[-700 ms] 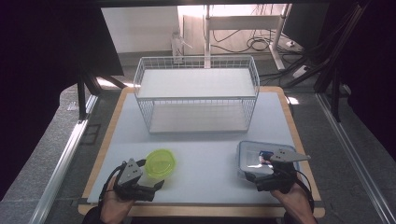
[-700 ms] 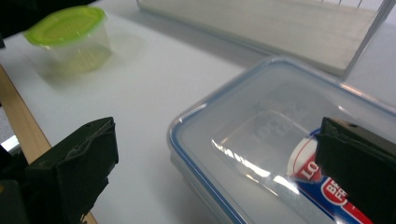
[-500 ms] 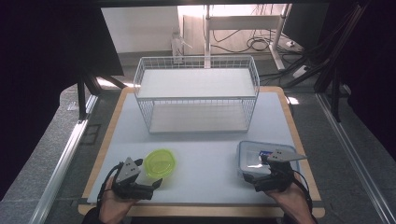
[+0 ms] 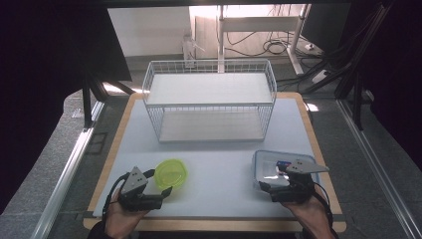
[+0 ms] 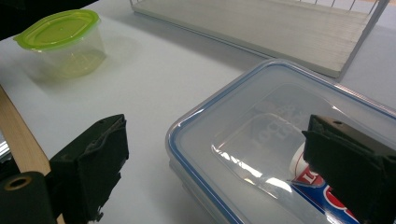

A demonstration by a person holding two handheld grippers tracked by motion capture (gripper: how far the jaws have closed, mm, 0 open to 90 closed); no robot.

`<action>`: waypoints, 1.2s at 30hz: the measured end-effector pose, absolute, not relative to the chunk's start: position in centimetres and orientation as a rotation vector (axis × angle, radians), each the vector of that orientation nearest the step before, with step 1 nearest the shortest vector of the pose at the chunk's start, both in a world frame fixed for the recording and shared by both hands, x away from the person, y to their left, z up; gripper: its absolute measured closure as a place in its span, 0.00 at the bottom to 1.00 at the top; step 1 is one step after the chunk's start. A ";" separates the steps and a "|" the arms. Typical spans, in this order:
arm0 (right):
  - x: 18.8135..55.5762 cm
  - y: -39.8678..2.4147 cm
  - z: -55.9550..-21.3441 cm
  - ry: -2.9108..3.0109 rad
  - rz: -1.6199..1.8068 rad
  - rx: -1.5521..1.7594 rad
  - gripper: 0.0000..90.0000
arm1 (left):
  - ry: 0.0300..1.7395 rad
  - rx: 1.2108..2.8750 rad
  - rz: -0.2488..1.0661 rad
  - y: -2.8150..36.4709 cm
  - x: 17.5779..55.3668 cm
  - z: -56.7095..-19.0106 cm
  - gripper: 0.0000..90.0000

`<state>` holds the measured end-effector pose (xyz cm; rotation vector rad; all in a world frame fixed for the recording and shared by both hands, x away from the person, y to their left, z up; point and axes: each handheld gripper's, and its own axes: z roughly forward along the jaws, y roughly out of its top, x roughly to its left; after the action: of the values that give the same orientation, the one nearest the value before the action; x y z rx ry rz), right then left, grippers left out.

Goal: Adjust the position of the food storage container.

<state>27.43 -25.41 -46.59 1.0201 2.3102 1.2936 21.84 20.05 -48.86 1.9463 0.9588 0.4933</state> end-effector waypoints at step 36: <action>27.3 -24.6 -46.0 2.295 1.271 0.950 0.23 | 0.933 2.046 0.321 14.0 24.8 -49.4 1.00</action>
<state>27.26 -24.59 -46.00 0.9502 2.2949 1.2708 24.84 14.02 -49.44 2.0459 0.9331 0.3206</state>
